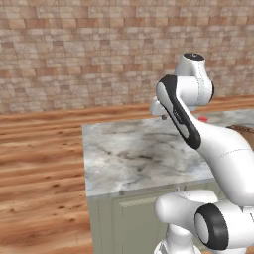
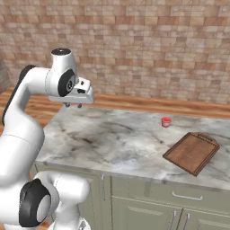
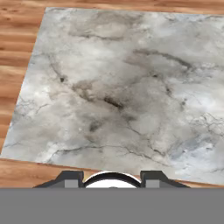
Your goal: Open the drawer on the right and place the cutting tools on the cutting board.
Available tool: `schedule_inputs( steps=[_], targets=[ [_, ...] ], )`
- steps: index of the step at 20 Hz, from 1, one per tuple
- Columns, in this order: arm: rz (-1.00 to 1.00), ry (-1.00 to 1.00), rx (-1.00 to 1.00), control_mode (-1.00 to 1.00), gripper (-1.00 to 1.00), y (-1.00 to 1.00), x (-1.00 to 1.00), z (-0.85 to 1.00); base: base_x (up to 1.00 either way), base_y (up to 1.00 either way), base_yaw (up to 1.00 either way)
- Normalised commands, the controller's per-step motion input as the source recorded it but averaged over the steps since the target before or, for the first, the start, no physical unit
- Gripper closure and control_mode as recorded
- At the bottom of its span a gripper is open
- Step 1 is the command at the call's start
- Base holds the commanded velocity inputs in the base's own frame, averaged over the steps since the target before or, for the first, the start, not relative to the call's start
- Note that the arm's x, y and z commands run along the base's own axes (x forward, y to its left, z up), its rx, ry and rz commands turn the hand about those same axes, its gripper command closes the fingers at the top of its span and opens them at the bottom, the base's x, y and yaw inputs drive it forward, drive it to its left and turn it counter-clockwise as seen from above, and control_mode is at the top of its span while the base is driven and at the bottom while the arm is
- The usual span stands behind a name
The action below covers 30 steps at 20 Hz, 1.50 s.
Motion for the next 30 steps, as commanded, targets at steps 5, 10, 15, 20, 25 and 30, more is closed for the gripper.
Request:
schedule_inputs(
  steps=[5,10,15,20,25,30],
  targets=[
    [0.00,0.02,0.01,-1.00,-1.00,-0.10,0.00,-0.08,0.00,0.00,0.00],
    [-0.13,0.00,0.28,-1.00,-1.00,-0.80,-0.16,-0.16,0.00,0.00,0.00],
    [-0.21,0.04,0.29,-1.00,-1.00,-0.94,-0.07,-0.27,0.00,0.00,0.00],
    [-0.25,0.00,0.31,-1.00,-1.00,-1.00,-0.28,-0.44,0.00,0.00,0.00],
    [-0.27,0.00,0.30,-1.00,-1.00,-1.00,-0.43,-0.69,0.00,0.00,0.00],
    [-0.26,0.00,0.27,-1.00,-1.00,-1.00,-0.54,-0.83,0.00,0.00,0.00]
  ],
)
